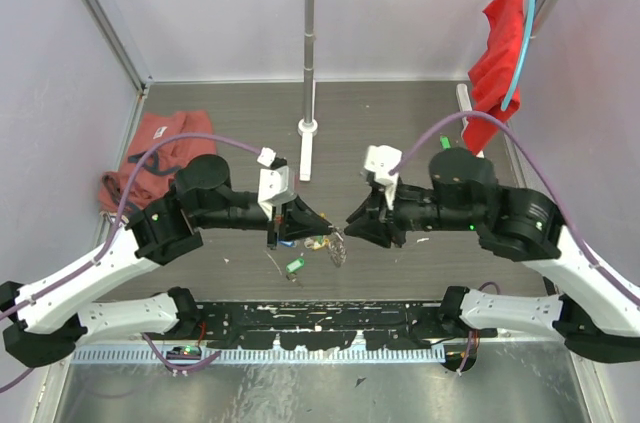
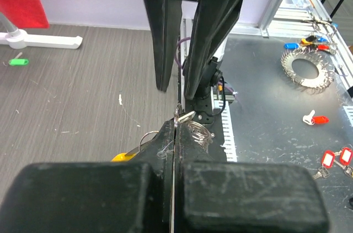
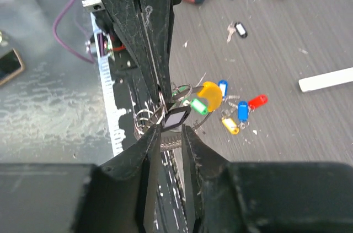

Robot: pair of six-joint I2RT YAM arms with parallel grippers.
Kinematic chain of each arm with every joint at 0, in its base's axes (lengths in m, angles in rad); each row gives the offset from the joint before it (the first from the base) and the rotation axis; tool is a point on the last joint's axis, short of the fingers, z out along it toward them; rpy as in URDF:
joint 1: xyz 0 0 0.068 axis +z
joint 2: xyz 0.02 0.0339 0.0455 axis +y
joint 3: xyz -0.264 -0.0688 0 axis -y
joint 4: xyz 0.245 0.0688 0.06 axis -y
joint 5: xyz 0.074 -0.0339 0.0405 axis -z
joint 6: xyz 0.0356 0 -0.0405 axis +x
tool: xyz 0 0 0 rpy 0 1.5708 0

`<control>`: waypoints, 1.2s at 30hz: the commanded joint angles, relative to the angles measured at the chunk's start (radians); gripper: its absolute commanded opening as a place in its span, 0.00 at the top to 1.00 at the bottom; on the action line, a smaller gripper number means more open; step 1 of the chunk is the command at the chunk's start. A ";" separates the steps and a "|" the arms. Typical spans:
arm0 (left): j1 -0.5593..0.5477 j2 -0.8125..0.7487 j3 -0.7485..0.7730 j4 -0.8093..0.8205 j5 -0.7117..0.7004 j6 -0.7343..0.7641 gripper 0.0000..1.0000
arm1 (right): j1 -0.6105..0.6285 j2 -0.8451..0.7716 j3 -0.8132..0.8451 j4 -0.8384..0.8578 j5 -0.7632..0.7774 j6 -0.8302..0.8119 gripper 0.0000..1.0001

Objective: Put the keys on the keyring

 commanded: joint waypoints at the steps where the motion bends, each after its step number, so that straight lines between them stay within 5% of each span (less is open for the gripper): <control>1: 0.000 -0.053 -0.033 0.091 -0.016 -0.054 1.00 | 0.005 -0.101 -0.051 0.209 0.041 0.081 0.71; 10: 0.000 -0.086 -0.072 0.152 -0.040 -0.092 1.00 | 0.004 -0.197 -0.225 0.459 0.026 0.219 0.65; 31: 0.001 -0.090 -0.067 0.151 -0.063 -0.081 1.00 | 0.004 -0.154 -0.212 0.368 0.013 0.228 0.71; 36: 0.000 -0.089 -0.066 0.152 -0.063 -0.079 1.00 | 0.005 -0.147 -0.217 0.372 0.000 0.230 0.80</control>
